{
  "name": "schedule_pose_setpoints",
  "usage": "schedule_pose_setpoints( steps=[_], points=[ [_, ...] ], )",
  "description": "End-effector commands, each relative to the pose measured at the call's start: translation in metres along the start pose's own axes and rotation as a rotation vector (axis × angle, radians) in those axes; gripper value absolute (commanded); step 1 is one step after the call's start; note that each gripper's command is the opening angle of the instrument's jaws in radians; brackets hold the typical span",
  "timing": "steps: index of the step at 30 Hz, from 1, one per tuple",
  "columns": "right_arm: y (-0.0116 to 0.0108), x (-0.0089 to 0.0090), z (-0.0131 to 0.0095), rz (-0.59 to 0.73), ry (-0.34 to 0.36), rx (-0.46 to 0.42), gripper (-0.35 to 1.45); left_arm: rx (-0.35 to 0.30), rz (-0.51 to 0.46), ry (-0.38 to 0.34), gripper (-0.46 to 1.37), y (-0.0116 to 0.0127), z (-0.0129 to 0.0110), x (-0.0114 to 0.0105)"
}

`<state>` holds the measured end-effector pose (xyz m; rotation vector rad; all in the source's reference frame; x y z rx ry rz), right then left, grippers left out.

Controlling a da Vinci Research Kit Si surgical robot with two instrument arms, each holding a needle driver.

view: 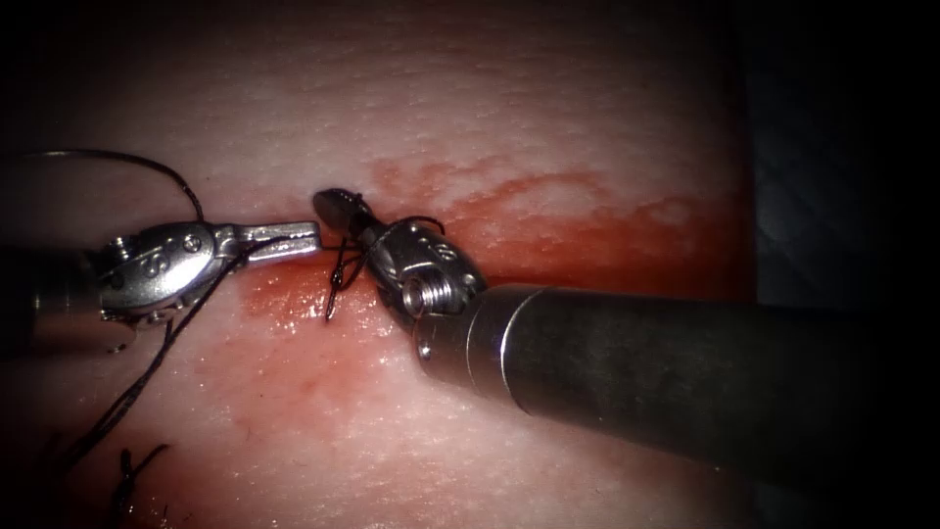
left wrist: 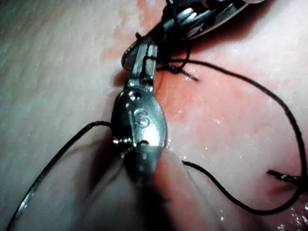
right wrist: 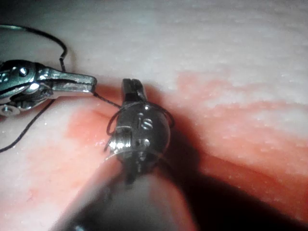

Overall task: Wound Closure
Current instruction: Pull the right gripper down and move the left gripper up

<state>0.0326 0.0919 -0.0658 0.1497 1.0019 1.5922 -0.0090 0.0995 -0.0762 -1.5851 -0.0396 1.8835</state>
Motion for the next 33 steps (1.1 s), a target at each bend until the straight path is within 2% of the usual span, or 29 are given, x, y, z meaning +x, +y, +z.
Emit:
schedule_pose_setpoints(
  steps=[1,7,11,14,22,28,33],
  points=[
    [-0.0001,0.0000,-0.0001,-0.006,-0.001,-0.003,-0.35,0.014,-0.001,-0.008,-0.35,-0.0003,-0.0001,0.0001],
    [-0.0006,-0.0008,-0.0012,-0.019,-0.007,0.009,-0.35,0.037,-0.004,-0.030,-0.35,-0.0015,-0.0002,0.0005],
    [-0.0009,-0.0012,-0.0019,-0.037,-0.011,0.014,-0.35,0.037,-0.001,-0.076,-0.35,-0.0021,0.0004,0.0007],
    [-0.0011,-0.0014,-0.0023,-0.043,-0.010,0.019,-0.35,0.031,-0.010,-0.080,-0.35,-0.0028,0.0008,0.0010],
    [-0.0016,-0.0022,-0.0035,-0.068,-0.014,0.028,-0.35,0.027,-0.008,-0.108,-0.35,-0.0059,0.0023,0.0022],
    [-0.0020,-0.0028,-0.0044,-0.075,-0.017,0.034,-0.35,0.025,0.009,-0.118,-0.35,-0.0093,0.0042,0.0040],
    [-0.0023,-0.0031,-0.0050,-0.081,-0.019,0.039,-0.35,0.021,0.020,-0.121,-0.35,-0.0117,0.0055,0.0046]
  ],
)
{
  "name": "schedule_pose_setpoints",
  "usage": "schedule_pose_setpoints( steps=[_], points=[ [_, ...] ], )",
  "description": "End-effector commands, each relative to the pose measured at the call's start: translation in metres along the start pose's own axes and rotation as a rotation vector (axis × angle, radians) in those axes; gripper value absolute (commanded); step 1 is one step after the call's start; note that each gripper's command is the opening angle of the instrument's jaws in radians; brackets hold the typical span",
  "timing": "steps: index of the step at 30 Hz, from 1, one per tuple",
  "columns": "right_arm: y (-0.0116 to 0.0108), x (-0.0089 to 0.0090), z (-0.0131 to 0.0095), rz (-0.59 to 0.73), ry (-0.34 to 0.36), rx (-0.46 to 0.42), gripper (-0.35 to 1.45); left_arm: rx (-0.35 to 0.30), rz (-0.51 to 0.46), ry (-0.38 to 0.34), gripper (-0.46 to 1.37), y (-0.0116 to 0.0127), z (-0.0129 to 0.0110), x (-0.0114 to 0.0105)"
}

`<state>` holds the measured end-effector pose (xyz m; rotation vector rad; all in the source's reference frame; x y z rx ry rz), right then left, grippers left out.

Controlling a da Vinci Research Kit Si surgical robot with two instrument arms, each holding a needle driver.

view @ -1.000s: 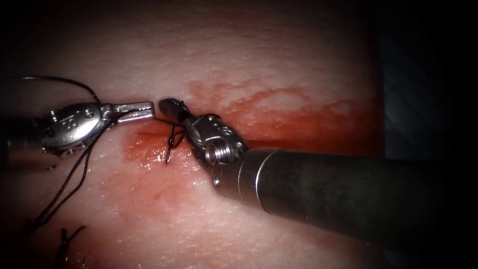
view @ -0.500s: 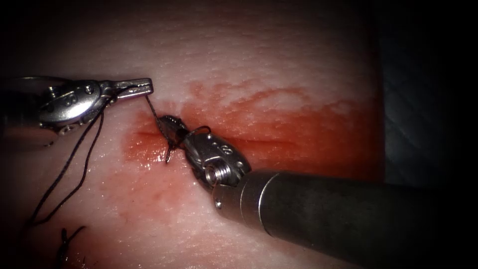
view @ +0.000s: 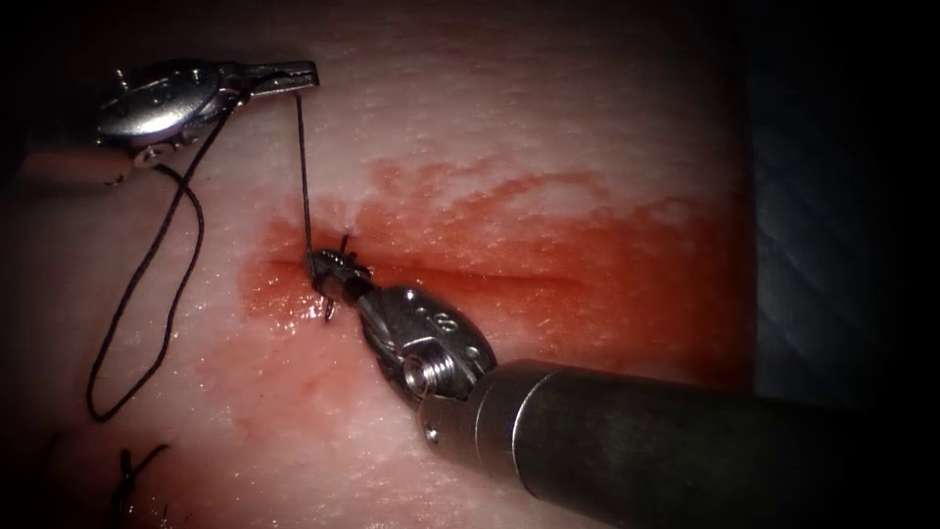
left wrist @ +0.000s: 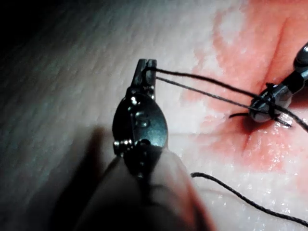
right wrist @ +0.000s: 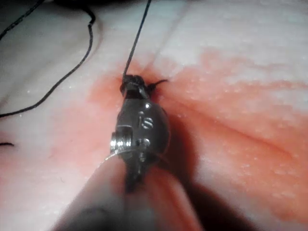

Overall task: Wound Closure
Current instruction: Pull the right gripper down and move the left gripper up

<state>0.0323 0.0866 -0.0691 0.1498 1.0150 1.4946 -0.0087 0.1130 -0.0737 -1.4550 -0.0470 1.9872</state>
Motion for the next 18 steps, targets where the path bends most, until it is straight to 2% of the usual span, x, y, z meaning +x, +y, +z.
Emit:
schedule_pose_setpoints(
  steps=[1,11,18],
  points=[
    [-0.0001,-0.0001,-0.0002,-0.006,-0.002,-0.001,-0.35,-0.009,-0.002,0.000,-0.35,-0.0008,0.0004,0.0000],
    [-0.0005,-0.0006,-0.0011,-0.061,0.003,0.018,-0.35,-0.006,0.005,-0.002,-0.35,-0.0050,0.0032,-0.0014],
    [-0.0007,-0.0007,-0.0014,-0.092,0.031,0.051,-0.35,-0.004,0.000,-0.001,-0.35,-0.0065,0.0043,-0.0020]
  ],
)
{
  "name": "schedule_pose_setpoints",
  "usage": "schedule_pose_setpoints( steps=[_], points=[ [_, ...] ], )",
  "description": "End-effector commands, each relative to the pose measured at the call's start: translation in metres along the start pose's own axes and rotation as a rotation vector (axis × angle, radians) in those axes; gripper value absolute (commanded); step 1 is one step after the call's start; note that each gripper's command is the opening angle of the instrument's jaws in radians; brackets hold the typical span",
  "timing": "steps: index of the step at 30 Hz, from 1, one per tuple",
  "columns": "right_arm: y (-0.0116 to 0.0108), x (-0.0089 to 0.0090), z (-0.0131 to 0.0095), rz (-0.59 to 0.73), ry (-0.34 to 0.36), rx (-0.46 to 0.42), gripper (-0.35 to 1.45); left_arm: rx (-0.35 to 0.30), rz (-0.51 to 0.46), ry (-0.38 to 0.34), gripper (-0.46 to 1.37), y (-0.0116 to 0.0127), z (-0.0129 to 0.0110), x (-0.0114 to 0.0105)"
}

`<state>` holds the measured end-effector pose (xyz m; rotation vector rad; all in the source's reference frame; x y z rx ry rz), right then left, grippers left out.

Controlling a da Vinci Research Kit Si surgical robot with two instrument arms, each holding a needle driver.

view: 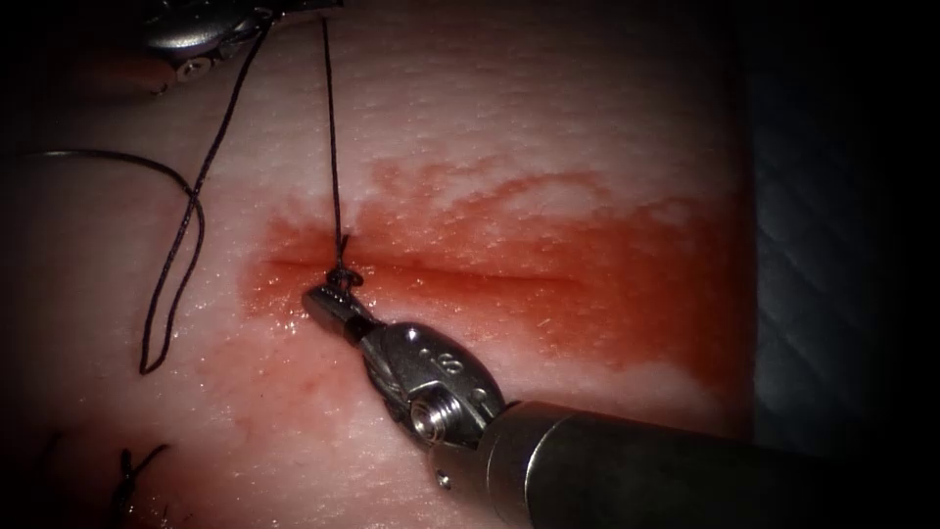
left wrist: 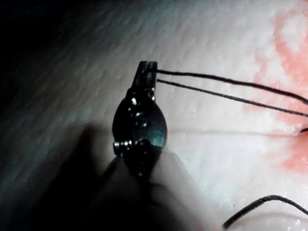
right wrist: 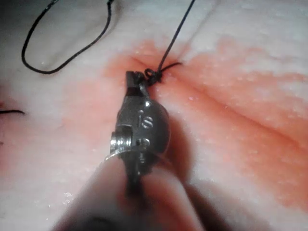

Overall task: Wound Closure
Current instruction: Pull the right gripper down and move the left gripper up

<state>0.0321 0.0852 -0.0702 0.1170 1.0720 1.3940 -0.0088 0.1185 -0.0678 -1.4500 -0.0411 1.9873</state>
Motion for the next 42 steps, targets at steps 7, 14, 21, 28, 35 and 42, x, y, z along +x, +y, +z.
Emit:
schedule_pose_setpoints(
  steps=[7,14,21,28,35,42],
  points=[
    [-0.0001,-0.0002,-0.0002,-0.022,0.007,0.025,-0.35,-0.008,0.000,0.001,-0.35,-0.0015,0.0011,0.0001],
    [-0.0010,-0.0006,-0.0007,-0.021,0.001,0.035,-0.35,0.011,0.012,-0.001,-0.35,-0.0029,0.0024,0.0003],
    [-0.0013,-0.0006,-0.0010,-0.020,-0.003,0.037,-0.35,0.028,0.047,-0.002,-0.35,-0.0042,0.0035,0.0005],
    [-0.0015,-0.0007,-0.0013,-0.021,-0.005,0.042,-0.35,0.059,0.087,-0.009,-0.35,-0.0060,0.0045,0.0007],
    [-0.0017,-0.0009,-0.0016,-0.027,-0.015,0.038,-0.35,0.089,0.117,-0.009,-0.35,-0.0076,0.0056,-0.0001],
    [-0.0018,-0.0013,-0.0019,-0.046,-0.030,0.032,-0.35,0.107,0.130,-0.002,-0.35,-0.0080,0.0061,-0.0017]
  ],
)
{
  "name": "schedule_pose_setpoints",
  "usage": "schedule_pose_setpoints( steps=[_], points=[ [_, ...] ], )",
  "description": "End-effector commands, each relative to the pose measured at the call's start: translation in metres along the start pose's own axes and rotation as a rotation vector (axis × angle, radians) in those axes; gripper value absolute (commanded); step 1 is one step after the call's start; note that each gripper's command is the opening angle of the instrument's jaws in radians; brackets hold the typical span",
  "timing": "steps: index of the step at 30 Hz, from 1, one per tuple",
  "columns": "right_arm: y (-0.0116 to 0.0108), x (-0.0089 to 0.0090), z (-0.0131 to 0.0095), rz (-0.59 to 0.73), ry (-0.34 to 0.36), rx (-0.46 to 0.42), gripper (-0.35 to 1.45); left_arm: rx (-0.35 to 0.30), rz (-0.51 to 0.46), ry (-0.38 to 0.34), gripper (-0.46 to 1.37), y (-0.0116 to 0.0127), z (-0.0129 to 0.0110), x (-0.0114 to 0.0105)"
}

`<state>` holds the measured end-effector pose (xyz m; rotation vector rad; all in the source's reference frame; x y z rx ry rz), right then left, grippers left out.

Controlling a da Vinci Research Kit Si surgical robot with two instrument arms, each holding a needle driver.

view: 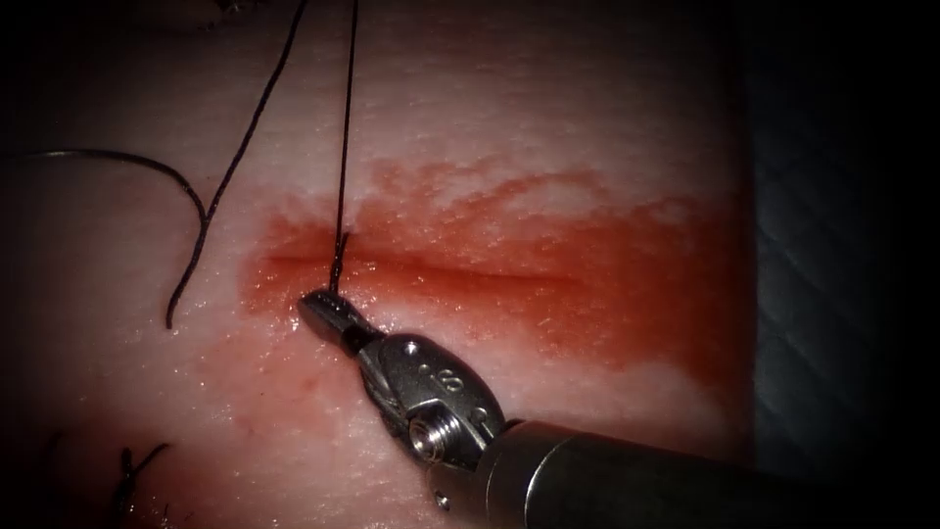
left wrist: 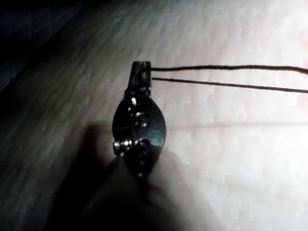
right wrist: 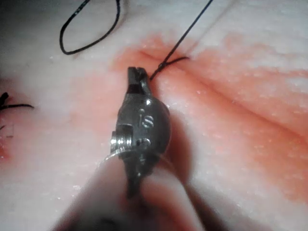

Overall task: Wound Closure
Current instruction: Pull the right gripper down and move the left gripper up

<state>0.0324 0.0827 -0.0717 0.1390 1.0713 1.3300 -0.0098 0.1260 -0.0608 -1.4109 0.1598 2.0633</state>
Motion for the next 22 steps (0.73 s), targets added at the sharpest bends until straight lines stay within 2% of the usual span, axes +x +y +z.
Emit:
schedule_pose_setpoints(
  steps=[1,22],
  points=[
    [0.0001,0.0000,0.0000,-0.002,-0.002,-0.005,-0.35,0.001,0.007,0.003,-0.35,0.0000,0.0000,-0.0002],
    [0.0002,0.0002,0.0000,-0.037,-0.010,-0.006,-0.35,0.009,0.007,0.001,-0.35,0.0003,-0.0002,-0.0002]
  ],
)
